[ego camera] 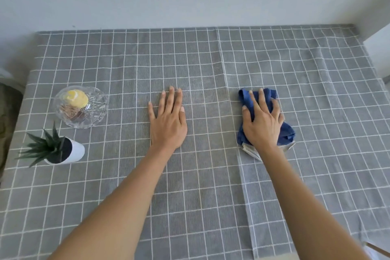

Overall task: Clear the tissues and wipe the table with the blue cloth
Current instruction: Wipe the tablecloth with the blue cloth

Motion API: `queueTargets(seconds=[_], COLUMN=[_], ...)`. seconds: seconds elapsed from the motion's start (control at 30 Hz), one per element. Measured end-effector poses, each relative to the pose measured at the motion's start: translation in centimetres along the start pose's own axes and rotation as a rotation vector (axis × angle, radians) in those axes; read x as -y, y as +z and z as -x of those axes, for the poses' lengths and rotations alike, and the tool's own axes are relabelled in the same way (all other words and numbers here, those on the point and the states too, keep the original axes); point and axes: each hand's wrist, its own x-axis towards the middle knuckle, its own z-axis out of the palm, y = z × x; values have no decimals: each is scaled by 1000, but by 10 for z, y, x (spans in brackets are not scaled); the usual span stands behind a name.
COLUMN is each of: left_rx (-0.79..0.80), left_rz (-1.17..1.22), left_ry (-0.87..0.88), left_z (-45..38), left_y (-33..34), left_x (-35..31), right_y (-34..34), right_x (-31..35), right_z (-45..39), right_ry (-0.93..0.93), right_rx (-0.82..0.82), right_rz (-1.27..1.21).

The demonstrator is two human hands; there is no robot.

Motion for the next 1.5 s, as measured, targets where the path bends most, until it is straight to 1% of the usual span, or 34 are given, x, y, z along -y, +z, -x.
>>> queueTargets(seconds=[0.1,0.17,0.23,0.37,0.47,0.63,0.7,0.8,0.87,0.93,1.0,1.07,1.13,1.23,1.37,1.43,1.5], left_rx=[-4,-21,-15,18,7,-9,-3,-2,5,29,79,144,185,188,160,137,130], left_rz=[15,24,30,30,23,20,20,7,3,2,26,33,-6,-63,-98,-95,-87], left_ry=[-4,17,22,-9,-4,-5,-3,10,10,8,70,184,256,261,254,243,228], left_z=[-7,-16,-26,-33,-33,-34,-34,-33,-34,-33,-30,-21,-7,6,18,26,31], left_y=[-4,-6,-7,-3,0,0,0,0,-1,-3,-6,-7,-6,-5,-7,-6,-7], left_x=[-2,-7,-10,0,3,3,5,4,4,4,0,-6,-11,-11,-6,-3,-2], right_y=[-3,-2,4,19,22,19,17,8,3,1,1,-1,-5,-6,4,5,4], right_x=[12,32,53,68,58,46,39,12,-4,-8,-5,-4,-4,3,17,15,12], right_z=[6,11,16,18,22,22,16,-2,-11,-13,-10,-8,-6,7,27,22,15], right_ry=[-106,-199,-267,-304,-325,-375,-328,-146,-62,-45,-59,-107,-160,-297,-549,-586,-540], right_rx=[-82,-112,-71,117,135,140,111,64,54,38,25,15,23,40,137,178,161], right_rz=[-156,-202,-184,-30,35,64,55,52,61,42,-10,-58,-108,-126,23,61,68])
